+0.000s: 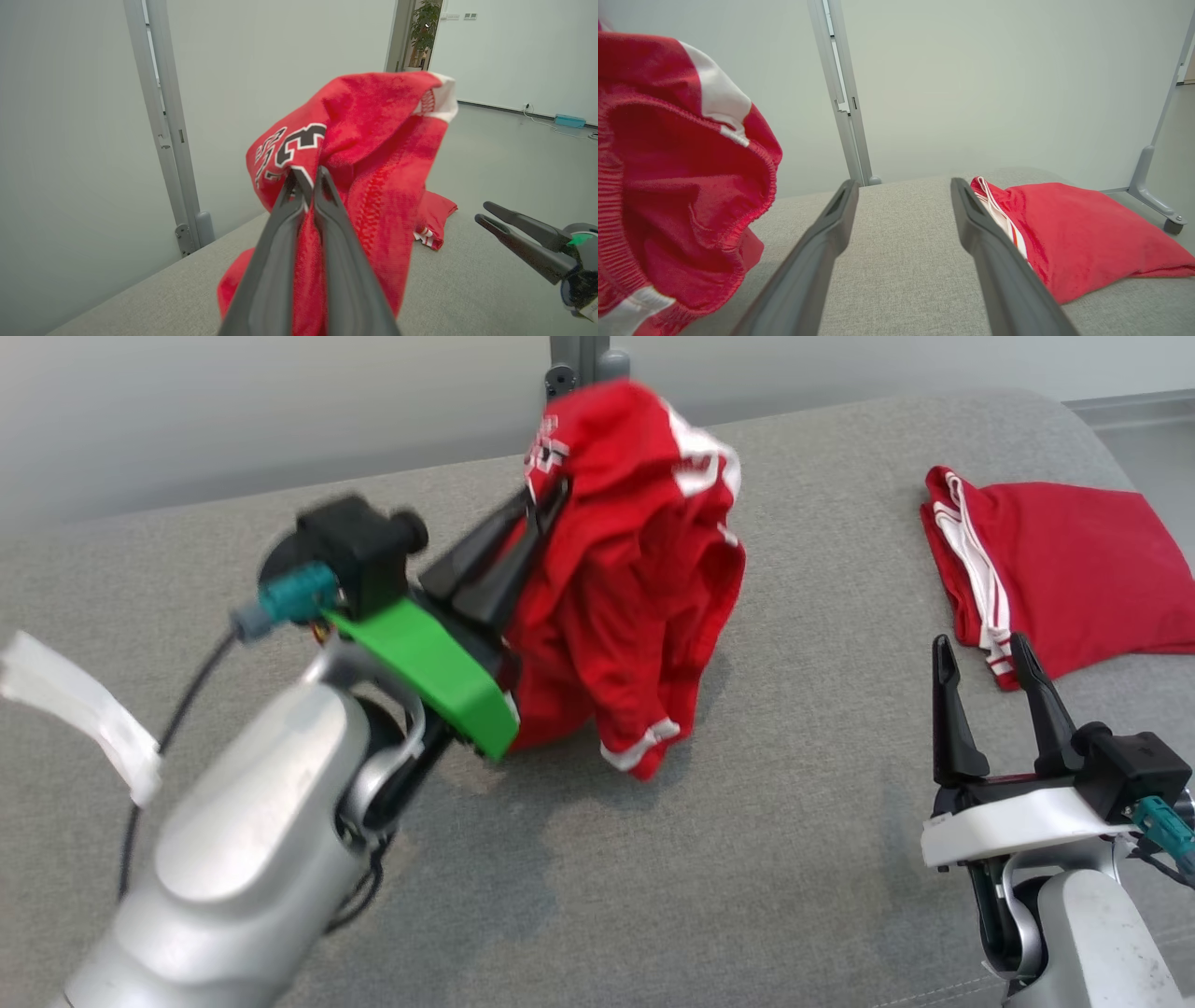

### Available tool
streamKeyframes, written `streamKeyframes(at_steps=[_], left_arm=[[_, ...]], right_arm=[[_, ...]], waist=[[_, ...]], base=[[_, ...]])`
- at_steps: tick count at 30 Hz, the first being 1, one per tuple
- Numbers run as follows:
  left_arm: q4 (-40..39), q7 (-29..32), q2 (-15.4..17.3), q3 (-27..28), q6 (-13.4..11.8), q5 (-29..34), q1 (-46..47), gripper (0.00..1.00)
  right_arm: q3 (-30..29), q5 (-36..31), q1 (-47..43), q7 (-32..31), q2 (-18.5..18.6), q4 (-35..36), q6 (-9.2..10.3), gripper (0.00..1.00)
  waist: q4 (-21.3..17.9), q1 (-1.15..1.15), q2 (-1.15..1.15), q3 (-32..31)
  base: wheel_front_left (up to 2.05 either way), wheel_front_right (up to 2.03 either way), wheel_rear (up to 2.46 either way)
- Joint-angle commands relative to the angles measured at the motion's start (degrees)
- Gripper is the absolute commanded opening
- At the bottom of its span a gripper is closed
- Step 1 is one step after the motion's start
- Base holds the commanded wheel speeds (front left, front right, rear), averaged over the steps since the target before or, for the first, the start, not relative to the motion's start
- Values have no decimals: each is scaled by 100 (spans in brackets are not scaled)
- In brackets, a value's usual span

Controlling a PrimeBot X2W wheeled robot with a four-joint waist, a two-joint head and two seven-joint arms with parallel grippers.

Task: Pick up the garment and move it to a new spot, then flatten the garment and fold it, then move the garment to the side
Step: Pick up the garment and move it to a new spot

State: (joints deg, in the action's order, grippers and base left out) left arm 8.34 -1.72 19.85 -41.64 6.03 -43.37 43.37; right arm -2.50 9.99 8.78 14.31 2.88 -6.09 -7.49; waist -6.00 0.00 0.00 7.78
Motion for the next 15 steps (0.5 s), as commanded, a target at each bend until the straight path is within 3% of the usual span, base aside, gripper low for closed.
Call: streamKeyframes(at_steps=[1, 6, 14, 15], left_arm=[[168, -248, -63, -44, -59, -3, -328, 0], [1148, -1166, -280, -109, -96, 159, -1208, 0], [2198, -1358, -351, 175, 45, 263, -1760, 0], [2203, -1351, -352, 257, 50, 312, -1785, 5]], right_arm=[[8, 30, 0, 44, 5, -20, 0, 100], [39, 79, 118, 67, 8, -54, 0, 100], [-61, -2, 161, 94, 6, -77, 0, 100], [-59, -14, 164, 96, 4, -85, 0, 100]], waist=[[-215, 0, 0, 130], [-363, 0, 0, 310], [-287, 0, 0, 416], [-259, 0, 0, 408]], base=[[0, 0, 0], [0, 0, 0], [0, 0, 0], [0, 0, 0]])
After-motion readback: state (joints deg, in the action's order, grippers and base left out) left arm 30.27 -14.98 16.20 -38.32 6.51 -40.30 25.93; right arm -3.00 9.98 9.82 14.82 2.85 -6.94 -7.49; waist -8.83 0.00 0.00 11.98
